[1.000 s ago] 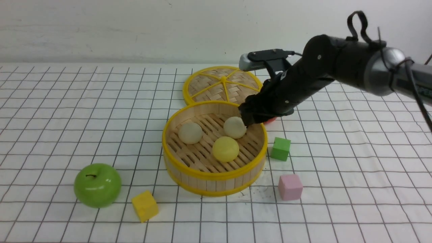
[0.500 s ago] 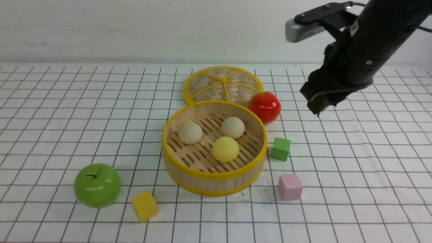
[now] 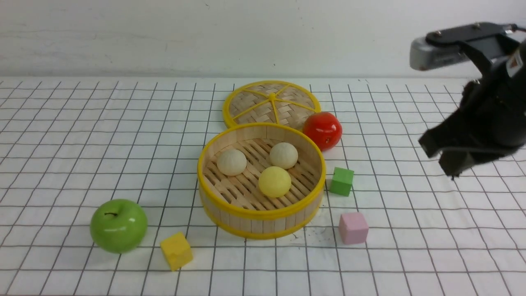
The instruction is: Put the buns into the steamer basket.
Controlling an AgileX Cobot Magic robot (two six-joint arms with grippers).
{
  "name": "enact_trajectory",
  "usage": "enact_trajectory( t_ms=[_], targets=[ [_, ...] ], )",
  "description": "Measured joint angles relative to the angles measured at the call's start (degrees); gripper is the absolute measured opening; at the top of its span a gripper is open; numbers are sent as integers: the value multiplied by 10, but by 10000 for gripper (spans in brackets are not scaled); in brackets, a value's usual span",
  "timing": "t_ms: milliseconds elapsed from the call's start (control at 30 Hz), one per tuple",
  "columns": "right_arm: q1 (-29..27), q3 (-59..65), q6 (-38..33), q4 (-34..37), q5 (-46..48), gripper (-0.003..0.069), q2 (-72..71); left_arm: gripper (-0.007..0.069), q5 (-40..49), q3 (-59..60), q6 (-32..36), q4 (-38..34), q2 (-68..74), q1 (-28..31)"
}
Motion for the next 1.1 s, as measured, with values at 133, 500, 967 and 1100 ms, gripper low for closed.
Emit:
enact_trajectory(
  t_ms=[133,500,967,1100],
  targets=[
    [0,66,48,-2,-12,-20,-46,218,0,0,0,0,0,0],
    [0,124,80,-5,1,-17,-82,224,0,0,0,0,0,0],
    [-14,126,44,-31,0,-10,-116,236,0,0,0,0,0,0],
    [-62,149,15,-56,-103,-10,-183,236,0,0,0,0,0,0]
  ],
)
